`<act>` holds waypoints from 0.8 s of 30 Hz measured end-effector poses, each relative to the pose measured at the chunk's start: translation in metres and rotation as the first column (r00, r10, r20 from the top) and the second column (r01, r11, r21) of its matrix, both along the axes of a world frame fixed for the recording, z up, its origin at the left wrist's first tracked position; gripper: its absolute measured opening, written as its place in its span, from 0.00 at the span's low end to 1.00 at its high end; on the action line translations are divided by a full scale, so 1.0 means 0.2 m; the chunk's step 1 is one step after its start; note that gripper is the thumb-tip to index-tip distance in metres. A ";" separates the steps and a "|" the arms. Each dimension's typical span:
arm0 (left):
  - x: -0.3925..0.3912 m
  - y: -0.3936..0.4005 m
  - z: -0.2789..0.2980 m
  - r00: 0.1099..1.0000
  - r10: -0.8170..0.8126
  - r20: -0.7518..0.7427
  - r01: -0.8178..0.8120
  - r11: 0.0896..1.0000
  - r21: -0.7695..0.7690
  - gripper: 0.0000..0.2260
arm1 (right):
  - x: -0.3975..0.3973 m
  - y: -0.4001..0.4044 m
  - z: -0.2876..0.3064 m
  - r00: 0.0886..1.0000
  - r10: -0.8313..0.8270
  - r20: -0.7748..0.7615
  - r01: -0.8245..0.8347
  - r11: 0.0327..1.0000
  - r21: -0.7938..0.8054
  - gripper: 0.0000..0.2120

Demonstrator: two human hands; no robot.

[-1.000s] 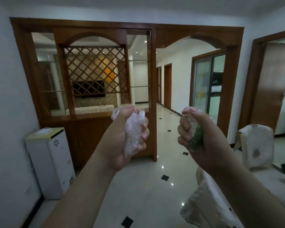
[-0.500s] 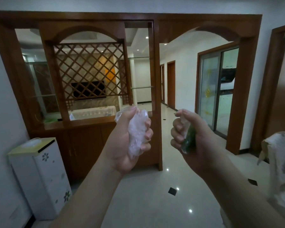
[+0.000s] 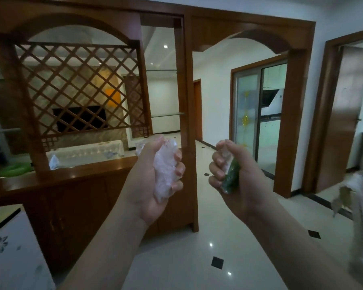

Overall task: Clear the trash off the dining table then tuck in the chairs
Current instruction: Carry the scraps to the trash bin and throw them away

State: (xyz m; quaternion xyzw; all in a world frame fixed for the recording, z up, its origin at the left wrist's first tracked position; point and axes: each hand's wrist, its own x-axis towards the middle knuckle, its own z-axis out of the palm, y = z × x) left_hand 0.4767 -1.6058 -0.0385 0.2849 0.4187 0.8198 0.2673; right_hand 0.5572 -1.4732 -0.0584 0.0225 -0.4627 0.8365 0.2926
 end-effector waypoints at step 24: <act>-0.84 1.98 -0.05 0.922 -0.387 -0.034 0.381 0.918 -0.105 0.12 | -0.63 1.77 -0.09 0.934 -0.352 0.065 0.352 0.936 0.015 0.10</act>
